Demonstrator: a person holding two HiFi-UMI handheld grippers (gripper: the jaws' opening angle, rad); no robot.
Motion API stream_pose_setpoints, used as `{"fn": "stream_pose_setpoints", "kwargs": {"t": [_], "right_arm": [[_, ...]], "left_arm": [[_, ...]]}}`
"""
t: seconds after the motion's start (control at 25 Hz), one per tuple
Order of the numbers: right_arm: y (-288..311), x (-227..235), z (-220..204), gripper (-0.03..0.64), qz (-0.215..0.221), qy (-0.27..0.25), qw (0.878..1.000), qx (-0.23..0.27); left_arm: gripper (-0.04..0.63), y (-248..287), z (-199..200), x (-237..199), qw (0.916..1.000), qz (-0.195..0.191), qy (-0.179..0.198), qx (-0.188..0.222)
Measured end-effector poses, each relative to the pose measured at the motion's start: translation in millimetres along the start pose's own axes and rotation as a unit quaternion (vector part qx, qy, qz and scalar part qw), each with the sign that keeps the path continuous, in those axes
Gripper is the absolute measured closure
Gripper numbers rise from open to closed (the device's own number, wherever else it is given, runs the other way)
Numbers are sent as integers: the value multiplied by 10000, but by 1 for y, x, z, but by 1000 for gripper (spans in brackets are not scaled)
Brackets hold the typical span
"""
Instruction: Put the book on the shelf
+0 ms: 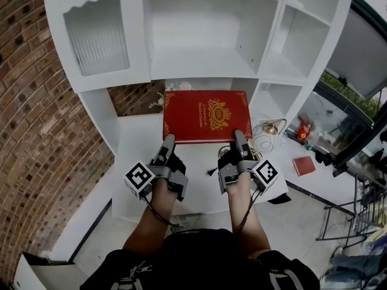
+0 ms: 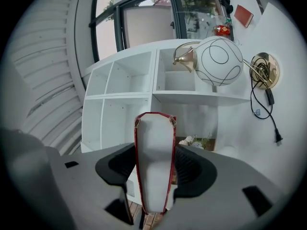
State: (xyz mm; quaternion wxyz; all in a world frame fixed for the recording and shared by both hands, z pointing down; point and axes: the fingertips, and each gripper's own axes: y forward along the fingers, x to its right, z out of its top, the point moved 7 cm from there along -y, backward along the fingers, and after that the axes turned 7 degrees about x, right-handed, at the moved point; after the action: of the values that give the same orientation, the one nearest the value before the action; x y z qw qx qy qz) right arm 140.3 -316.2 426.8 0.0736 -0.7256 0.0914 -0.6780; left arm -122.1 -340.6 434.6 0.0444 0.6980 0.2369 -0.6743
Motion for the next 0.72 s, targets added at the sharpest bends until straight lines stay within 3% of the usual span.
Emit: {"fn": "stream_pose_setpoints", "kwargs": {"t": [0.72], "right_arm": [[34,-24,24,359,554,22,9981,-260]], "left_arm": [[365,30,-14,34,9972,-634,292,261]]}}
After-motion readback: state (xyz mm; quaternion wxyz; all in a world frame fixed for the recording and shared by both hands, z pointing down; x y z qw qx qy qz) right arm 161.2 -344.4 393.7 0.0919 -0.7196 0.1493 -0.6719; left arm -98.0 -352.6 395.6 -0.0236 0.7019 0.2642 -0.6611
